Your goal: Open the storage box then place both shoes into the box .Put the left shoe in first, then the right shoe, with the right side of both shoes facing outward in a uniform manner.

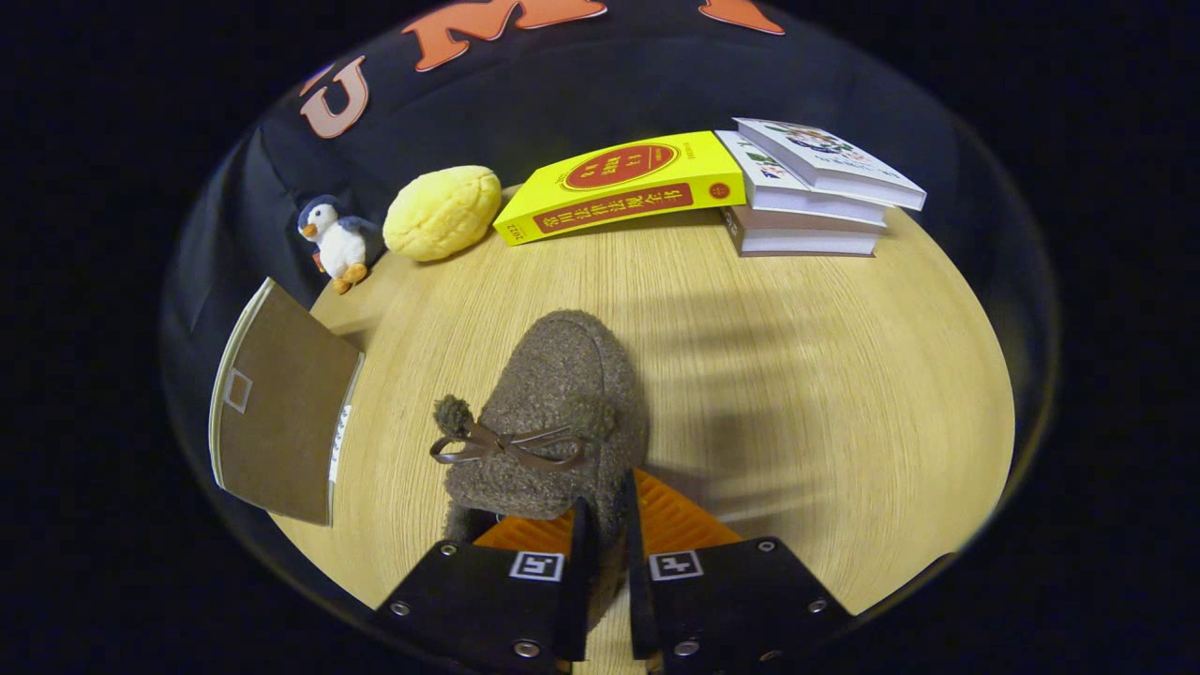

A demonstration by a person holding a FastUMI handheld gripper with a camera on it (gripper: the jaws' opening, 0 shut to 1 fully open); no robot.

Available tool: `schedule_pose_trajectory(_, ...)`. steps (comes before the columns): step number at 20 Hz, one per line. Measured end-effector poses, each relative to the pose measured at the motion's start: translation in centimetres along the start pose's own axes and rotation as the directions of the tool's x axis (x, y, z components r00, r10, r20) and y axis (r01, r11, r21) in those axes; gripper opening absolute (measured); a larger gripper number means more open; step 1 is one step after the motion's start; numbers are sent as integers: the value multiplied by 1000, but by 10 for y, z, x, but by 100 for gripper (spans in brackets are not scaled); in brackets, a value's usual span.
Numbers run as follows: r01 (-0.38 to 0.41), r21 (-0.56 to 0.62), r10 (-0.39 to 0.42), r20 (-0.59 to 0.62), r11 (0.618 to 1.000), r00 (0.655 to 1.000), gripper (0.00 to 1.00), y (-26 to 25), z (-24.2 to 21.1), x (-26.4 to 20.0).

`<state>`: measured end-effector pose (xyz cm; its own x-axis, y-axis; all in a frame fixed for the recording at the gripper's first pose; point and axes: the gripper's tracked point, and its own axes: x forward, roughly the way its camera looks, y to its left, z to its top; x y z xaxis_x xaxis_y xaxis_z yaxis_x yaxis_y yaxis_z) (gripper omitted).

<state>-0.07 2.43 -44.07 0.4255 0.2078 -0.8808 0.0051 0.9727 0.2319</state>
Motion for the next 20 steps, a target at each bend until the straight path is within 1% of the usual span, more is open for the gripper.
schedule_pose_trajectory(1,3,4,-3,-4,1000,1000,9,1,0,-1)
schedule_pose_trajectory(3,-12,18,12,-34,1000,999,6,9,-4,-9)
schedule_pose_trajectory(4,-19,32,20,-39,999,999,5,14,-3,-16)
schedule_pose_trajectory(7,-54,37,54,-3,998,999,5,38,11,-40)
schedule_pose_trajectory(12,-58,16,57,37,998,998,5,83,36,-78)
schedule_pose_trajectory(14,-63,4,63,54,998,997,5,105,45,-92)
schedule_pose_trajectory(20,-116,-47,121,103,992,987,5,190,70,-126)
